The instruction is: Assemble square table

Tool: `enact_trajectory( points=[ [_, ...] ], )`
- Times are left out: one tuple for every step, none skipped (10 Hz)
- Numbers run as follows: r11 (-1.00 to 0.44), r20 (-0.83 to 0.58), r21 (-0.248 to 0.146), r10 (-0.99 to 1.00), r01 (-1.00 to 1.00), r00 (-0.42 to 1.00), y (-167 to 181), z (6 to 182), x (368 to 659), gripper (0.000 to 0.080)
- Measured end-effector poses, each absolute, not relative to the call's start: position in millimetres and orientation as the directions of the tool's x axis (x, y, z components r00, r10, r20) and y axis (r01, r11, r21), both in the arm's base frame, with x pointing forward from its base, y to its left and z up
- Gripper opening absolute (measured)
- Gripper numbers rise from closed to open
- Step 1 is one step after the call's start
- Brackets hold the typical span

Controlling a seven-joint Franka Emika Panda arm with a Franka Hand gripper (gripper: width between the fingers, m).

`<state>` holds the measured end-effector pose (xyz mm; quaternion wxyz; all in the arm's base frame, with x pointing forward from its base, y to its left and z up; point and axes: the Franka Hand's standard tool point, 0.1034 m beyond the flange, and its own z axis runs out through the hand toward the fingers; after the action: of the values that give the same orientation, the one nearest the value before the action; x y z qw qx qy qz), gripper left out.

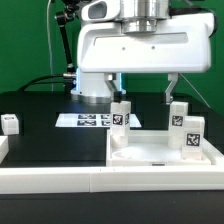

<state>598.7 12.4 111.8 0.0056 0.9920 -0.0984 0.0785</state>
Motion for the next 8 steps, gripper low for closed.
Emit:
enact_trajectory(
  points=[
    [-0.999, 0.156, 0.035, -0.006, -0.012, 0.988, -1, 110.7, 595, 0.0649],
    [-0.992, 0.144, 0.057, 0.122, 0.115, 0.982, -20, 110.4, 594, 0.0649],
    [-0.981, 0.127, 0.062, 0.191, 0.185, 0.973, -29, 109.7, 593, 0.0649],
    [-0.969, 0.121, 0.079, 0.241, 0.233, 0.963, -30, 109.9, 594, 0.0649],
    [-0.952, 0.112, 0.092, 0.301, 0.292, 0.947, -31, 109.9, 594, 0.0649],
    [-0.928, 0.101, 0.105, 0.367, 0.357, 0.925, -34, 109.8, 593, 0.0649],
    [-0.906, 0.092, 0.115, 0.418, 0.407, 0.904, -36, 109.9, 593, 0.0649],
    [-0.89, 0.087, 0.118, 0.45, 0.44, 0.889, -44, 110.8, 590, 0.0649]
  ],
)
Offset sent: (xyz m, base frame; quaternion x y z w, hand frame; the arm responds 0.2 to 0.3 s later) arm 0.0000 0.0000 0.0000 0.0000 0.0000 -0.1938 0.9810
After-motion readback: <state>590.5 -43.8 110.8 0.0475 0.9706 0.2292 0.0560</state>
